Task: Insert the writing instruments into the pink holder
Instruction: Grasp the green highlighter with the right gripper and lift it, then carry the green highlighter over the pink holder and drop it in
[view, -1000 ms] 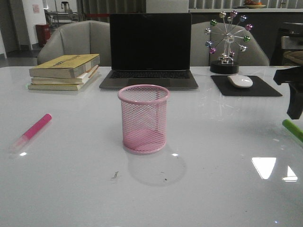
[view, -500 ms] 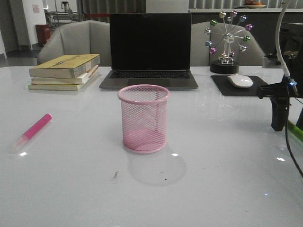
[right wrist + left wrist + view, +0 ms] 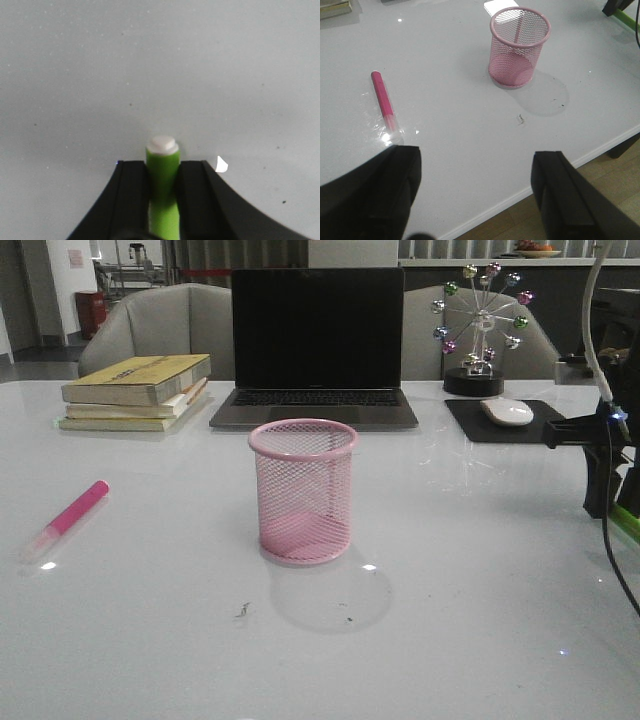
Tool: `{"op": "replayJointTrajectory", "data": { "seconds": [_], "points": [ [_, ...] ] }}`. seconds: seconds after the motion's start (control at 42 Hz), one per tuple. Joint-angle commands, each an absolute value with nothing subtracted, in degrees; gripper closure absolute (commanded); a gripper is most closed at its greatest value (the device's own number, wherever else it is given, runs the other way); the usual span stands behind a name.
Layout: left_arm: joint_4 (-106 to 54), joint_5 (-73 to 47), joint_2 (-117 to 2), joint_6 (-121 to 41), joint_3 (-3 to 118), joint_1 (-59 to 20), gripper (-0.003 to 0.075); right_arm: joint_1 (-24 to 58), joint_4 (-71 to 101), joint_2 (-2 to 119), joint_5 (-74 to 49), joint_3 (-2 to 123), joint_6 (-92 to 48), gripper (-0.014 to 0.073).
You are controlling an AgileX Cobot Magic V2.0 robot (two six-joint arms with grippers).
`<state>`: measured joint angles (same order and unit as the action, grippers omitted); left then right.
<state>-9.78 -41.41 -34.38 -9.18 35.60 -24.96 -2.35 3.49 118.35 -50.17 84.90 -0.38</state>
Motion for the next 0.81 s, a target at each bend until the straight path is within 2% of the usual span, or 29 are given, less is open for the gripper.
{"op": "replayJointTrajectory", "data": {
  "seconds": [0.0, 0.19, 0.381, 0.619, 0.786],
  "points": [
    [-10.75, -37.29, -34.82, -9.04, 37.12, -25.40, 0.0193, -2.37, 3.64, 114.87, -50.76, 86.65, -1.07, 0.0423],
    [-10.75, -37.29, -34.82, -9.04, 37.12, -25.40, 0.0193, -1.69, 4.91, 109.55, -48.95, 83.42, -1.58, 0.0423],
    [-10.75, -37.29, -34.82, -9.04, 37.12, -25.40, 0.0193, 2.06, 8.77, 95.82, -33.70, 70.73, -6.19, 0.0423],
    [-10.75, -37.29, -34.82, -9.04, 37.12, -25.40, 0.0193, 14.26, 13.05, 79.99, -10.83, 58.47, -9.46, 0.0423],
    [-10.75, -37.07, -34.82, -9.04, 37.12, -25.40, 0.0193, 27.39, 13.05, 78.59, 5.62, 57.36, -9.46, 0.0423]
  ]
}}
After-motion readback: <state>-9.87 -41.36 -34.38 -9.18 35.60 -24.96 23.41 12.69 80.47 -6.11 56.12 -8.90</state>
